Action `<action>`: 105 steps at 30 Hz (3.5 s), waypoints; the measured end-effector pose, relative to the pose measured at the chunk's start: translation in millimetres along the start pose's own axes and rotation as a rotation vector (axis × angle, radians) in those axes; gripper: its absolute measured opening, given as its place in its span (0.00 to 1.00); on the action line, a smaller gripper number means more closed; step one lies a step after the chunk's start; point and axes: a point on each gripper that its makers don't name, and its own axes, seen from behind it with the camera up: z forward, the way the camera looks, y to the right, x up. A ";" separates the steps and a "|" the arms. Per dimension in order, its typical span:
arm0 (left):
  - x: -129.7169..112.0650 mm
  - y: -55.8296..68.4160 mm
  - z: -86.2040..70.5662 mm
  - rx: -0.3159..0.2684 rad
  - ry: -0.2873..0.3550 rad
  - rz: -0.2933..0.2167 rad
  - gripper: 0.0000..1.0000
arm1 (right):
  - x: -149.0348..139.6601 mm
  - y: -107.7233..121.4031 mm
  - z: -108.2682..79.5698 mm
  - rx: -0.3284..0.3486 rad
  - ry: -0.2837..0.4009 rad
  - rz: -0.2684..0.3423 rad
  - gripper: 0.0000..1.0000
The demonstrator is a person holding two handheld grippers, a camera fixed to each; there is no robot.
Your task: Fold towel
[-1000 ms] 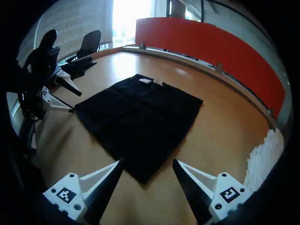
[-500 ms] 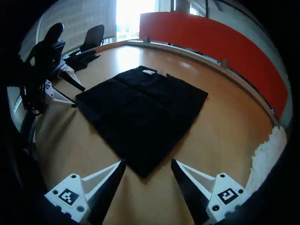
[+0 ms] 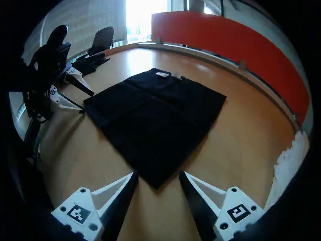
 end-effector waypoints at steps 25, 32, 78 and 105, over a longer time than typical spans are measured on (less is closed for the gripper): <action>3.9 0.2 0.8 0.042 -0.017 -0.040 0.17 | 2.1 -3.8 0.5 0.019 0.001 0.021 0.16; 5.1 1.0 0.9 0.045 -0.020 -0.048 0.14 | 8.0 -6.2 0.0 0.019 0.013 0.024 0.14; 87.4 7.2 -82.8 0.044 0.075 -0.153 0.14 | 89.5 5.8 -80.8 -0.053 0.134 0.033 0.14; 109.8 7.7 -122.4 0.039 0.097 -0.181 0.14 | 117.1 -1.5 -120.7 -0.043 0.171 0.021 0.14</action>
